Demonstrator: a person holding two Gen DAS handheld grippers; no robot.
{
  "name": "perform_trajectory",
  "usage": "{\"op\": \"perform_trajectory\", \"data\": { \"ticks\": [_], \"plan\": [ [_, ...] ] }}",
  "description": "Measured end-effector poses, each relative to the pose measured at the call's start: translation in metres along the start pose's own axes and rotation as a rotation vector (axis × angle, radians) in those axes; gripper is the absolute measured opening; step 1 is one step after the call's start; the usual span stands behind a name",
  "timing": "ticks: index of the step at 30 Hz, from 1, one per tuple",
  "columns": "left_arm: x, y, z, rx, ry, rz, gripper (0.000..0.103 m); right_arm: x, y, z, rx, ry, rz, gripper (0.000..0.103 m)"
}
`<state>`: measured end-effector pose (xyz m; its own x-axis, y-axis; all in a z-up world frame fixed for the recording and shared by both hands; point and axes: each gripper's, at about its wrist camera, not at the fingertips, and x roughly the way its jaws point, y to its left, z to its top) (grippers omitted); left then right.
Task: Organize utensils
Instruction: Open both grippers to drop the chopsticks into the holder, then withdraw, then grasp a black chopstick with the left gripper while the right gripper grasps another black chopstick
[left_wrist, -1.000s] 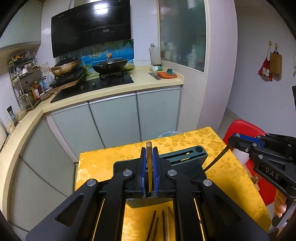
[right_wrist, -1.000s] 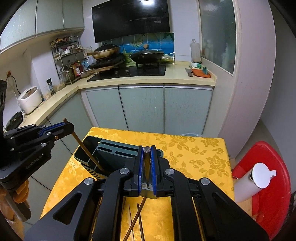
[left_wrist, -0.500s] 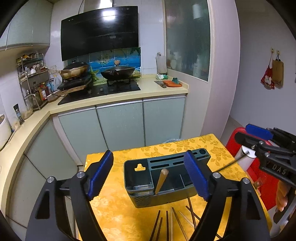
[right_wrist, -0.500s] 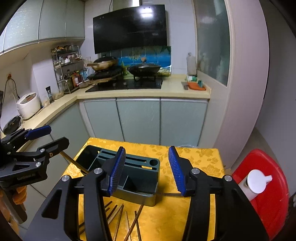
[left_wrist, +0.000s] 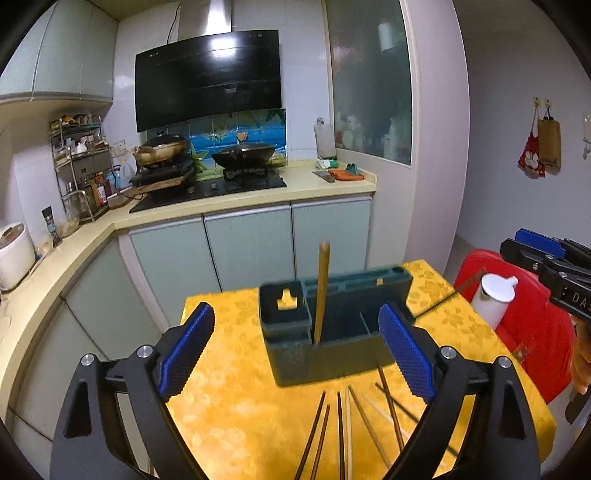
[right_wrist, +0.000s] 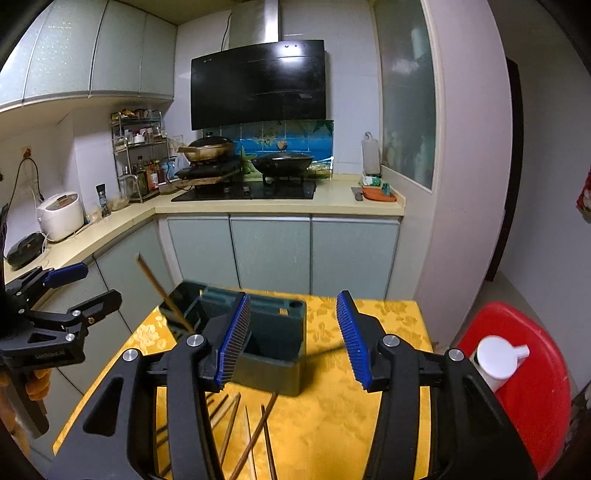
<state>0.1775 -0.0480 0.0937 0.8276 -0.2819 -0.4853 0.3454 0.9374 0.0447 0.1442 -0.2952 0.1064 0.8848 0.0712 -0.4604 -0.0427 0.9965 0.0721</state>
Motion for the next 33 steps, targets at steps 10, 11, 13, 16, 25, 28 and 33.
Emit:
{"op": "perform_trajectory", "data": {
  "ticks": [10, 11, 13, 16, 25, 28, 33],
  "plan": [
    [-0.014, 0.013, -0.079, -0.036, 0.076, -0.017, 0.087, -0.031, 0.006, -0.094, -0.063, 0.05, -0.03, 0.048],
    [-0.014, 0.015, -0.085, -0.037, 0.083, -0.013, 0.087, -0.033, 0.006, -0.102, -0.071, 0.057, -0.036, 0.048],
    [-0.015, 0.019, -0.099, -0.041, 0.098, -0.002, 0.087, -0.036, 0.007, -0.121, -0.083, 0.076, -0.043, 0.048],
    [-0.016, 0.029, -0.119, -0.067, 0.131, -0.003, 0.087, -0.039, 0.006, -0.146, -0.078, 0.113, -0.046, 0.048],
    [-0.029, 0.042, -0.166, -0.048, 0.152, 0.063, 0.087, -0.044, -0.001, -0.191, -0.03, 0.184, -0.043, 0.048],
    [-0.032, 0.038, -0.181, -0.008, 0.164, 0.062, 0.087, -0.046, 0.0, -0.198, -0.037, 0.191, -0.046, 0.048],
    [-0.026, 0.042, -0.202, 0.006, 0.205, 0.062, 0.087, -0.046, -0.004, -0.205, -0.014, 0.203, -0.042, 0.048]
  ]
}}
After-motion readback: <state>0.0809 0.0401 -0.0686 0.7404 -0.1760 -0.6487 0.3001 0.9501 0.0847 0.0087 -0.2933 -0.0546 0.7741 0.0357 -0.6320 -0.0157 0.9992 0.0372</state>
